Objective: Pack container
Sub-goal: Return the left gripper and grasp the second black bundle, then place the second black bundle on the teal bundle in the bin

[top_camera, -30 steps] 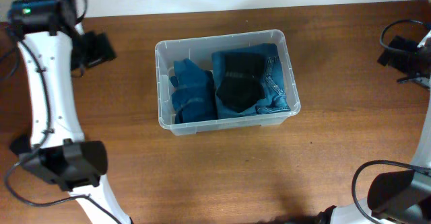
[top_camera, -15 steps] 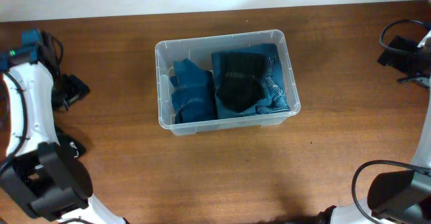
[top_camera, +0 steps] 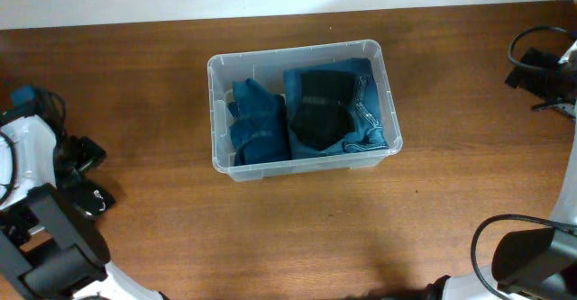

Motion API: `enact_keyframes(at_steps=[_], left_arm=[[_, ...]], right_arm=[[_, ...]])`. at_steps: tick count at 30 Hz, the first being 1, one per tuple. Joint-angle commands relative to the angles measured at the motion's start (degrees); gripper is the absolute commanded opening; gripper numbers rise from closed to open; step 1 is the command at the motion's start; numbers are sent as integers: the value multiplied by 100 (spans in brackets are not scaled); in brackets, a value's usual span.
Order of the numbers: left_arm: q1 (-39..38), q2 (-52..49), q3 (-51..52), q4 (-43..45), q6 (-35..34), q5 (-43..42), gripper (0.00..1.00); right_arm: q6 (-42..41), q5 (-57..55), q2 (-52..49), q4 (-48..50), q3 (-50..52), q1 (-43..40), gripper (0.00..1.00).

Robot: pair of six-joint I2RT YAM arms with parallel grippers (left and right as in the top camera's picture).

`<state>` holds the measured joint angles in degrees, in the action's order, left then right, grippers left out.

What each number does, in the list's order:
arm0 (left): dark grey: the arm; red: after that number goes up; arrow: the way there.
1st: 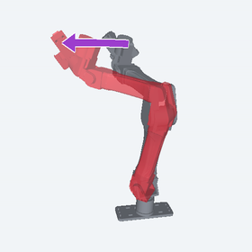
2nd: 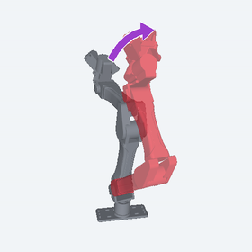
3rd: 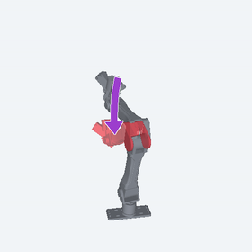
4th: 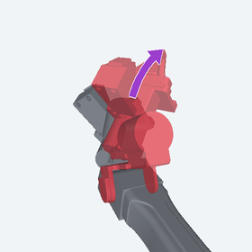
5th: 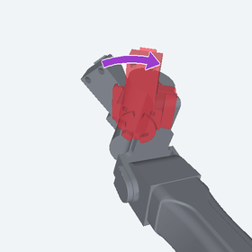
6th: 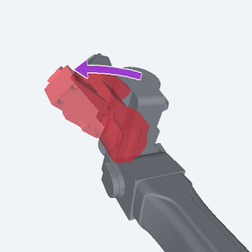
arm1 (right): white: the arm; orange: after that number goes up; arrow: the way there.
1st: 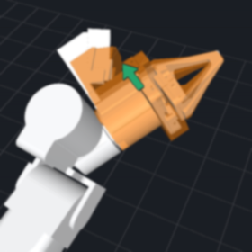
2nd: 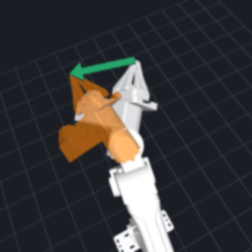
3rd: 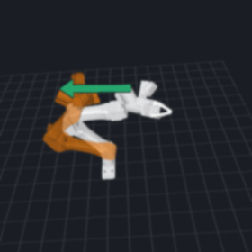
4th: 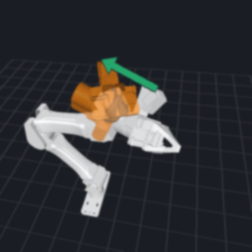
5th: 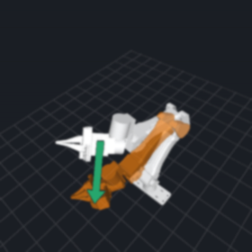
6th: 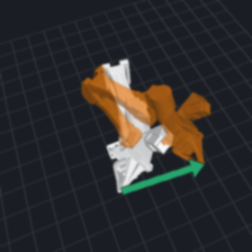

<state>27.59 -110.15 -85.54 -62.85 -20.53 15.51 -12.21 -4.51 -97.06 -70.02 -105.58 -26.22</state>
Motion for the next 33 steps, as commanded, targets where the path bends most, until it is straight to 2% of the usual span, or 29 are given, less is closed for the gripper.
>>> enact_keyframes(at_steps=[1,5,7,8,11,13,17,18,19,26,30,33], left_arm=[[251,35,391,284,293,57,100],[348,35,688,699,529,-234,99],[343,35,717,723,525,-273,91],[341,35,730,739,525,-273,81],[332,33,802,844,522,-387,64],[332,33,922,979,525,-503,56],[332,33,1196,1147,522,-529,21],[332,33,1244,1176,520,-531,15],[332,33,1261,1185,518,-557,2],[251,81,780,883,527,-1648,1],[-22,199,-81,374,741,-2124,0],[-369,299,-979,-210,835,-2135,0]], right_arm=[[-24,-48,-7,15,-35,-11,98],[-24,-48,-7,15,-35,-11,98],[-24,-48,-7,15,-35,-11,98],[-24,-48,-7,15,-35,-11,98],[-24,-48,-7,15,-35,-11,98],[-24,-48,-7,15,-35,-11,98],[-24,-48,-7,15,-35,-11,98],[-24,-48,-7,15,-35,-11,99],[-24,-48,-7,15,-35,-11,98],[-24,-48,-7,15,-35,-11,98],[-24,-48,-7,15,-35,-11,98],[-24,-48,-7,15,-35,-11,98]])
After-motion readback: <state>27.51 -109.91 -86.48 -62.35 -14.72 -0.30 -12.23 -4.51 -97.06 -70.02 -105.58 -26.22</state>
